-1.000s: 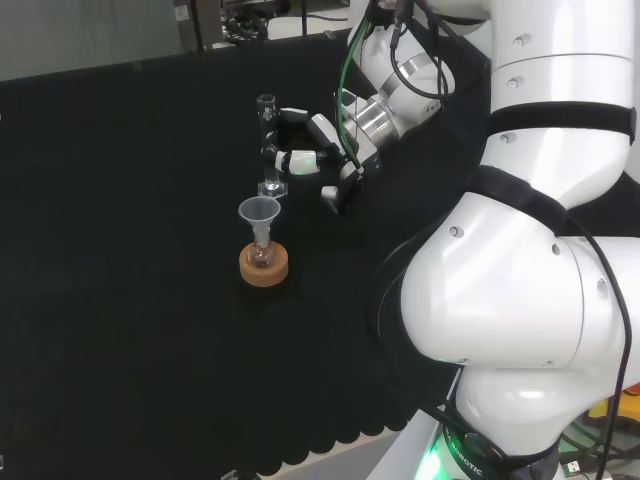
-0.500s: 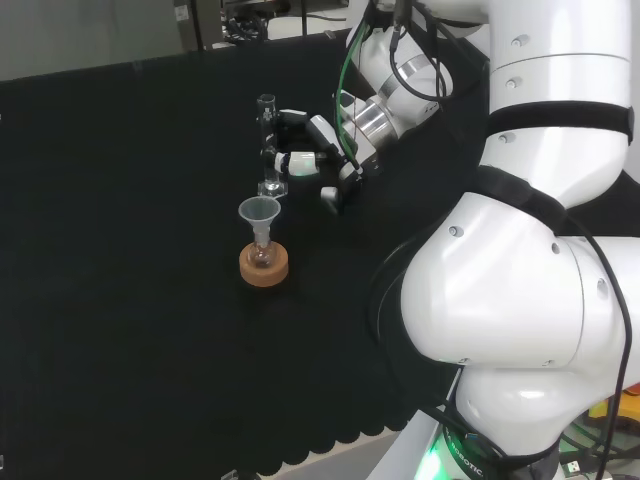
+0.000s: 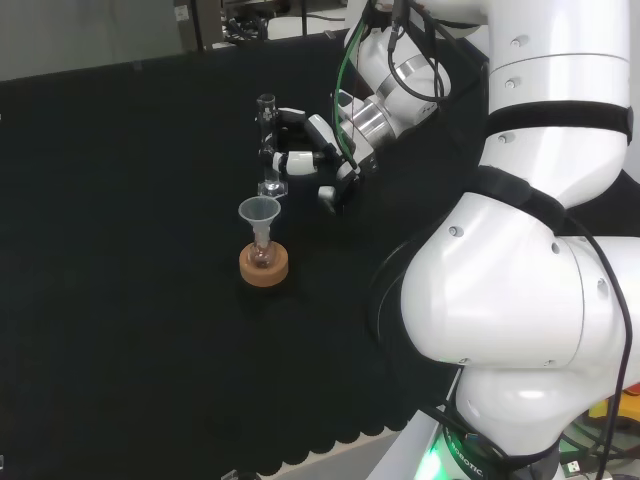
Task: Pick up the graduated cylinder.
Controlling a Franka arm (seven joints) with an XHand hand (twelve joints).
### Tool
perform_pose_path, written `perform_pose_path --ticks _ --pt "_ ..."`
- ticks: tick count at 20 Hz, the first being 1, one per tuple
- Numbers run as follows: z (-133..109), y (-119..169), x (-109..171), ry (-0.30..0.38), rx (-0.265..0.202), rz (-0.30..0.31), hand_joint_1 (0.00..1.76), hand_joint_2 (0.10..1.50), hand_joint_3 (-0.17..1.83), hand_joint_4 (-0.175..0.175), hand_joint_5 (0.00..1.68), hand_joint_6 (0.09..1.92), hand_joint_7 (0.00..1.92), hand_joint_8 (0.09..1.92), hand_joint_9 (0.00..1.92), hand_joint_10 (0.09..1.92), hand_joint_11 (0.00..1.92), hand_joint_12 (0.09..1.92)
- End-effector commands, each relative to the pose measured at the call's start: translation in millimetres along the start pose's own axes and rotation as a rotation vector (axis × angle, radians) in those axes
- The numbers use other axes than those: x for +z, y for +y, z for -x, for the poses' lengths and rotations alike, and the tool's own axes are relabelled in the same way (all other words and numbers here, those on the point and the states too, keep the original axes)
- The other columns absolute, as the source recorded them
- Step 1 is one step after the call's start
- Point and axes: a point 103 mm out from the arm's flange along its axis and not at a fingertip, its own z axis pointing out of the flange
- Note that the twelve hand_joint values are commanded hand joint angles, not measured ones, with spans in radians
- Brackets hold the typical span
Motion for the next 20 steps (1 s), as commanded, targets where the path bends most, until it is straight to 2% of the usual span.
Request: perform_pose_path --ticks 1,10,20 --pt "0.6 0.2 2.0 -0.003 0.0 -0.003 1.07 0.65 0.65 -0.022 0.6 0.57 0.62 0.58 0.93 0.38 0.68 1.15" --pt "-2.4 3.7 2.1 0.0 -0.002 0.006 1.08 0.66 0.65 -0.021 0.59 0.59 0.69 0.59 0.98 0.36 0.74 1.12" --pt "-2.3 4.3 3.0 0.003 0.001 0.01 1.08 0.67 0.64 -0.008 0.65 0.63 0.77 0.56 1.08 0.32 0.83 1.08"
